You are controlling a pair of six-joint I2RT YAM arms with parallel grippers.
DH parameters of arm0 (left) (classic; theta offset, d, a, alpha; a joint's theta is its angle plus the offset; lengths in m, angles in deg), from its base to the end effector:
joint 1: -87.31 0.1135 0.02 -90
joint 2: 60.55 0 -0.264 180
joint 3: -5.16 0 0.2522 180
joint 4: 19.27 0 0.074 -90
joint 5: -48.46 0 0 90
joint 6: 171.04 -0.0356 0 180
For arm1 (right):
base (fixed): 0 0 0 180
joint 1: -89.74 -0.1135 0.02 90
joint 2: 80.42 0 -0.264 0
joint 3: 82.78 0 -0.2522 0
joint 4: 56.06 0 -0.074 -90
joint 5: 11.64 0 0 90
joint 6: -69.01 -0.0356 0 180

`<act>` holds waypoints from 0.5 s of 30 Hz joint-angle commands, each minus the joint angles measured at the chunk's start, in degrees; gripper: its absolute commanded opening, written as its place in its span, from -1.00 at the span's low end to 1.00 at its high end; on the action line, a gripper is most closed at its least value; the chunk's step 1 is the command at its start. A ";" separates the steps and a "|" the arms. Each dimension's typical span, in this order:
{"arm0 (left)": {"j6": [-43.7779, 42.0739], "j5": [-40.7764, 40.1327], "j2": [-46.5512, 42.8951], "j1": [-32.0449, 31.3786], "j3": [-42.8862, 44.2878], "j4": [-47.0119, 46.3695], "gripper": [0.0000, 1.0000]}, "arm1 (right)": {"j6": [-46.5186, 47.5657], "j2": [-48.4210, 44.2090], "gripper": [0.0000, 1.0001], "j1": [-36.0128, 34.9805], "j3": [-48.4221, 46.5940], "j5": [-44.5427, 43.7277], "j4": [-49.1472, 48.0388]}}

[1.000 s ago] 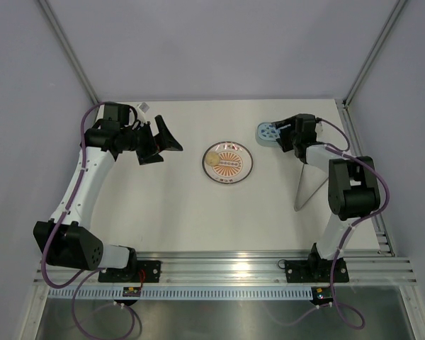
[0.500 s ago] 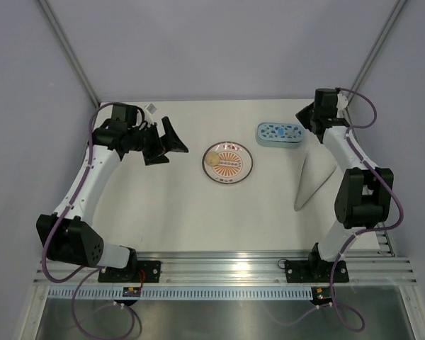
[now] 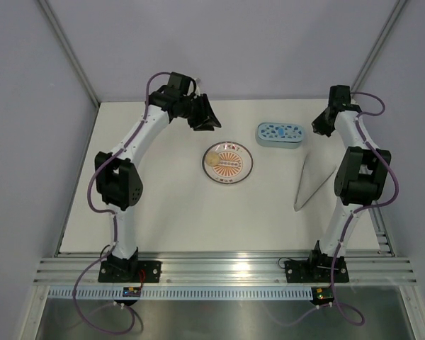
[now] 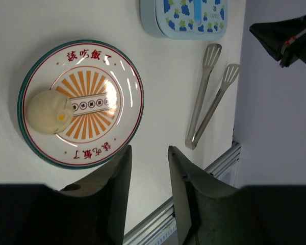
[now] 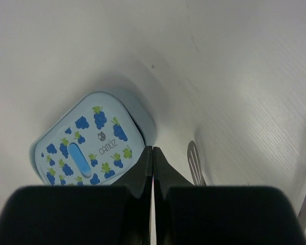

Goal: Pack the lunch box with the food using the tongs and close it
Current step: Close the box lid on the packing box.

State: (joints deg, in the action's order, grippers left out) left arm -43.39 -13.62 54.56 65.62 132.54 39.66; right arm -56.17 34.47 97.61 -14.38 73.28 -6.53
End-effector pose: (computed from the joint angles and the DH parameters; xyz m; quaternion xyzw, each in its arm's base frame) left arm 0.4128 -0.1821 0.3295 -0.0370 0.9055 -0.3722 0.2004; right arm 0.4444 -0.0646 0.2513 0.3606 0.8757 0.0344 0.3194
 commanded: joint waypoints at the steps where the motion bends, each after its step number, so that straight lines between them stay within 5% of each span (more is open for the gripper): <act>1: 2.07 -1.38 8.80 -1.33 11.40 -0.17 -0.29 | 3.62 2.44 -1.00 -0.23 -5.07 -1.16 5.89; 15: 13.50 5.65 29.28 -6.25 22.50 -19.94 0.09 | 5.21 10.18 -1.00 -0.23 -10.70 4.82 7.39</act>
State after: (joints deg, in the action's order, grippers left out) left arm -33.38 -11.15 81.70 60.38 149.24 26.80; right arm -52.49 44.28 97.61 -22.30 76.08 0.68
